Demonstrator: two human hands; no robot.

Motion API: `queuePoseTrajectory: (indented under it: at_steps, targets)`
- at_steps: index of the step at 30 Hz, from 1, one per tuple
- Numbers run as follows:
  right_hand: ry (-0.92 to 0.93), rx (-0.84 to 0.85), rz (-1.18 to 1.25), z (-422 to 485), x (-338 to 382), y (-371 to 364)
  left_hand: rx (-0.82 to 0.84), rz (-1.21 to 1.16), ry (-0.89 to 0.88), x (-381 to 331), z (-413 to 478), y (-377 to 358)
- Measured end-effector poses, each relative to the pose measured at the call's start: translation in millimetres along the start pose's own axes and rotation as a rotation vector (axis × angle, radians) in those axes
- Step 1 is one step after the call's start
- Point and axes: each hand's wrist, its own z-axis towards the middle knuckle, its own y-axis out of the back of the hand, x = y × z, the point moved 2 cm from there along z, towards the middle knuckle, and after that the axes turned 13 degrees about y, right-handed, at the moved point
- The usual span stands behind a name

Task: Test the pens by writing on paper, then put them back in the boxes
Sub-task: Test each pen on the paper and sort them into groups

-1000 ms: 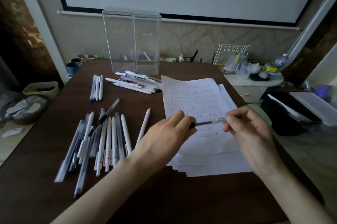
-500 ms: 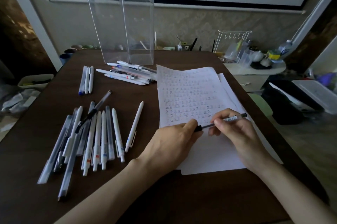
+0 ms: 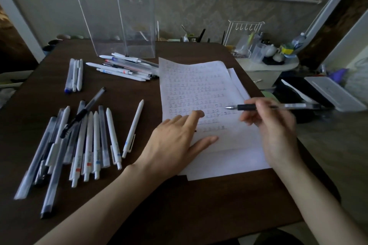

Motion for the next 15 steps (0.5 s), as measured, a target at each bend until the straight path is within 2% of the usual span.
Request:
queuePoseTrajectory:
  at_steps: [2,6,11,15]
  targets:
    - [0.014,-0.083,-0.117,1.8,-1.1,7.4,0.064,0.042,-0.109,-0.5,-1.7,-1.0]
    - [-0.043,0.044,-0.231,-1.2,-10.1,2.0,0.23,0.103,-0.215,-2.7,-8.5,-11.0]
    - [-0.115,0.217,-0.379,15.5,-16.3,-2.0,0.207,0.178,-0.267,-4.5,-8.7,-17.6]
    - [-0.161,0.17,-0.413,18.9,-30.6,4.2,0.192,0.166,-0.264,-8.3,-12.2,-19.0]
